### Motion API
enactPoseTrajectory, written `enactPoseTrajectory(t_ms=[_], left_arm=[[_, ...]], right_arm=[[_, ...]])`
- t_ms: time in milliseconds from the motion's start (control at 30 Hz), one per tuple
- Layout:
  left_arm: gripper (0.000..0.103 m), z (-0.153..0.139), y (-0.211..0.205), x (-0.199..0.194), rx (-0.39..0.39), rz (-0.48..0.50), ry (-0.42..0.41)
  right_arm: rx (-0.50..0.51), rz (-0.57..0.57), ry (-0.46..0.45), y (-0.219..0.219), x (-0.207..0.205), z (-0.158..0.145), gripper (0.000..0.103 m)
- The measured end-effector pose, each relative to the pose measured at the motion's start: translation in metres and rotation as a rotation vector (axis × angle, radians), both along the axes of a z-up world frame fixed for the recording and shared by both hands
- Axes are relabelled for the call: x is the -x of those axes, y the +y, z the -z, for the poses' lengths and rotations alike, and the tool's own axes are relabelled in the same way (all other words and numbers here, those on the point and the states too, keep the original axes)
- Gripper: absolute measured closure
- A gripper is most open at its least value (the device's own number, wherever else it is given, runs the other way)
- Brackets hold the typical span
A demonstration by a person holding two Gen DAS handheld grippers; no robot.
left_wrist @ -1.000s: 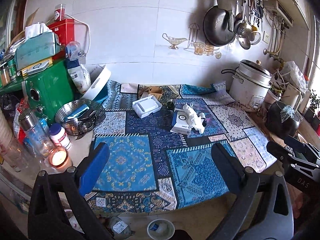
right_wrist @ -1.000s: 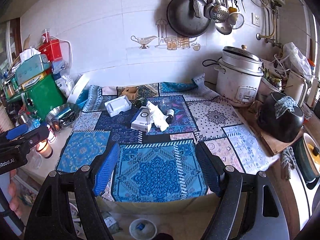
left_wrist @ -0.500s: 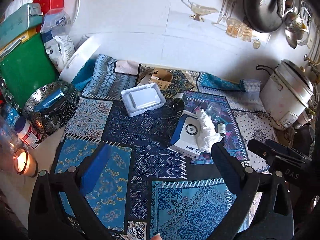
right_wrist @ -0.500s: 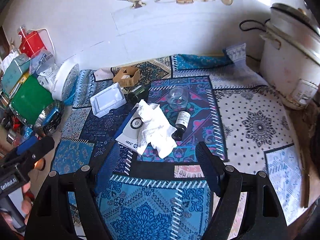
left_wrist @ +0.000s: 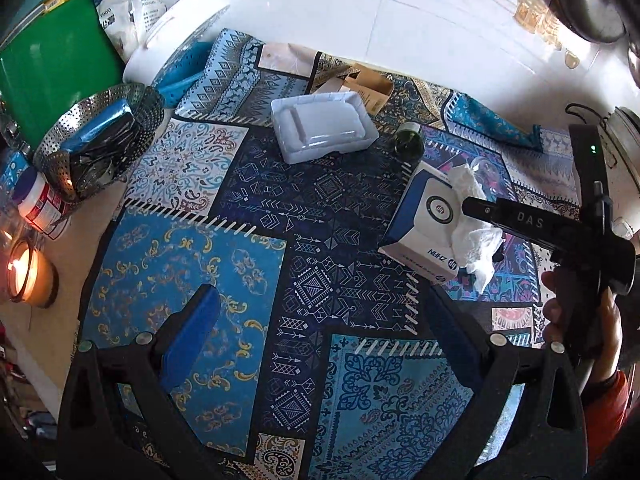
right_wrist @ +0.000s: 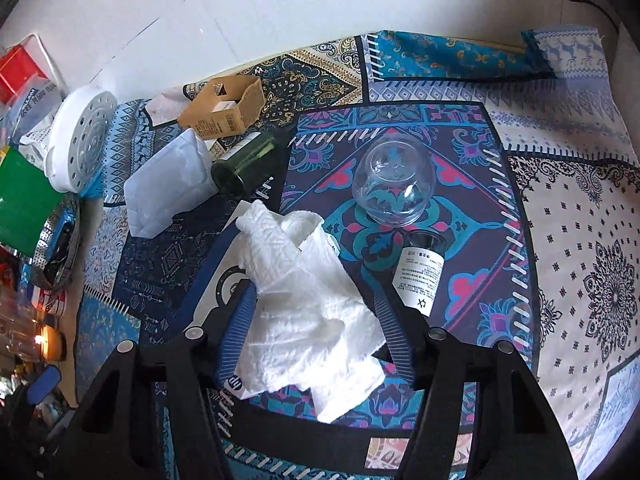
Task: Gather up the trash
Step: 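Grasp the crumpled white tissue with the right gripper while the left gripper grasps the HP ZHAN box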
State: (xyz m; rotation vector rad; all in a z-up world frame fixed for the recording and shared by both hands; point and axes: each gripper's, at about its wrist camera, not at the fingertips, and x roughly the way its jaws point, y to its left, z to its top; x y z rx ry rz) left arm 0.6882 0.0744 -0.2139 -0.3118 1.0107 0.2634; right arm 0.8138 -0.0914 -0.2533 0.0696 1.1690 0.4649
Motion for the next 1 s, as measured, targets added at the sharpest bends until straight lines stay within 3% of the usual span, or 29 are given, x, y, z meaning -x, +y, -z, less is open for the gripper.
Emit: enactPoseTrajectory(t_ms=[133, 200, 267, 700, 1000], left_arm=[[0.001, 0.006, -0.003, -0.011, 0.007, 0.020, 0.011], [0.001, 0.009, -0.006, -0.020, 0.006, 0.036, 0.018], [0.001, 0.012, -0.010, -0.030, 0.013, 0.058, 0.028], [0.001, 0.051, -0.057, -0.105, 0.004, 0.231, 0.113], [0.002, 0.076, -0.074, -0.126, -0.061, 0.253, 0.139]], right_arm=[[-0.085, 0.029, 0.044, -0.006, -0.005, 0.009, 0.067], [-0.096, 0.023, 0.039, -0.005, -0.003, 0.005, 0.084], [-0.083, 0.016, 0.012, -0.005, -0.001, -0.001, 0.088], [-0.139, 0.106, -0.076, -0.073, 0.019, -0.050, 0.091], [-0.130, 0.143, -0.080, -0.106, 0.033, -0.052, 0.091]])
